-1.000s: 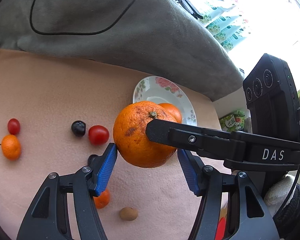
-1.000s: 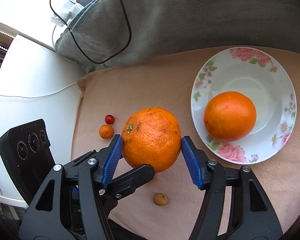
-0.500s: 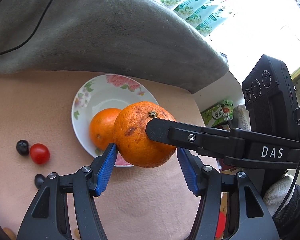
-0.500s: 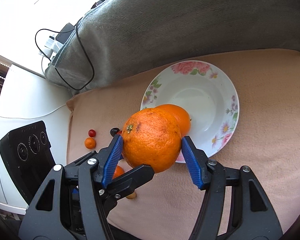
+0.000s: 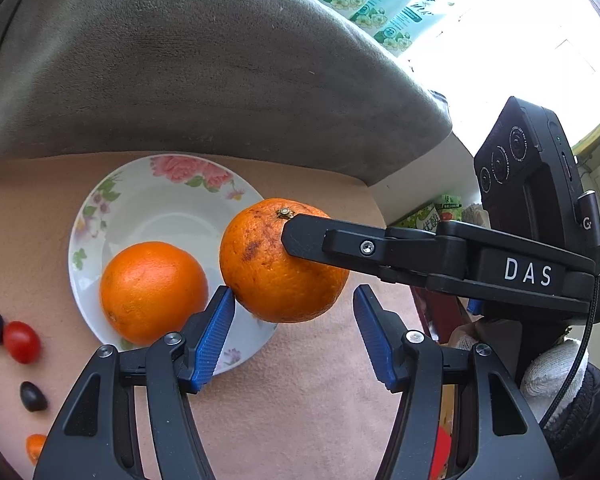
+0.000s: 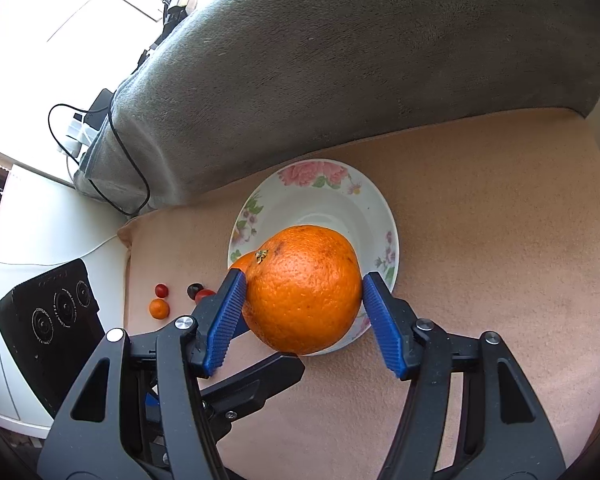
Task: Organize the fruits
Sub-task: 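Lower the mandarin into the bowl beside the orange and release, then move the right tool to the red cherry tomato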
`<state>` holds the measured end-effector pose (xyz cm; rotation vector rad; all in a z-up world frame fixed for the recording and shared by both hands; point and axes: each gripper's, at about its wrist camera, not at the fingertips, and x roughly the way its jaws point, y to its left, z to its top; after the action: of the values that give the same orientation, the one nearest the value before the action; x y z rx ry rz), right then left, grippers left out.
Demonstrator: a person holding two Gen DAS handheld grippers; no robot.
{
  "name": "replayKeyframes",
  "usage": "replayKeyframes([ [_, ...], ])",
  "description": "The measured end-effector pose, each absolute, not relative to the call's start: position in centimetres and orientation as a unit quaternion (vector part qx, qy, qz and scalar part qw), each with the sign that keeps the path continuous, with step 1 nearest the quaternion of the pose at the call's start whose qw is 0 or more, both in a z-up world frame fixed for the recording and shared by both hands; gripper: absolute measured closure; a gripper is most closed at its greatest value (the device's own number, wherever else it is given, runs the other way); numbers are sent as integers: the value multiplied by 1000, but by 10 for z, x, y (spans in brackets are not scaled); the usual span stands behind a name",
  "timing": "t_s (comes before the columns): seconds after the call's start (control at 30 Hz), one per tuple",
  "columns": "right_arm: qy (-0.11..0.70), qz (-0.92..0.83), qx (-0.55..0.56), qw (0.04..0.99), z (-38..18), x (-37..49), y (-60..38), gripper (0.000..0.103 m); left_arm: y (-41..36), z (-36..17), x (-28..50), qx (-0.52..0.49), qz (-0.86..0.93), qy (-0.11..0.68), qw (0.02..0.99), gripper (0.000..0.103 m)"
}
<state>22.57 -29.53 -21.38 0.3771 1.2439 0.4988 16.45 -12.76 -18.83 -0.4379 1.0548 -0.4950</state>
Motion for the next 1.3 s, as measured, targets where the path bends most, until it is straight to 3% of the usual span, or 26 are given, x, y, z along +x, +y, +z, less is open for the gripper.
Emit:
replayKeyframes([
  [0.73, 540, 210, 179, 795, -193, 226, -293, 39, -105, -166, 152, -196, -214, 473, 832, 44],
  [0.87, 531, 202, 180, 803, -191, 217, -293, 31, -99, -165, 145, -192, -211, 471, 835, 44],
  [1.2, 509, 197, 145, 826, -186, 189, -277, 26, -61, -167, 114, -188, -179, 480, 838, 42],
  [1.3, 497, 200, 135, 834, -183, 181, -270, 16, -45, -169, 102, -189, -161, 485, 839, 42],
])
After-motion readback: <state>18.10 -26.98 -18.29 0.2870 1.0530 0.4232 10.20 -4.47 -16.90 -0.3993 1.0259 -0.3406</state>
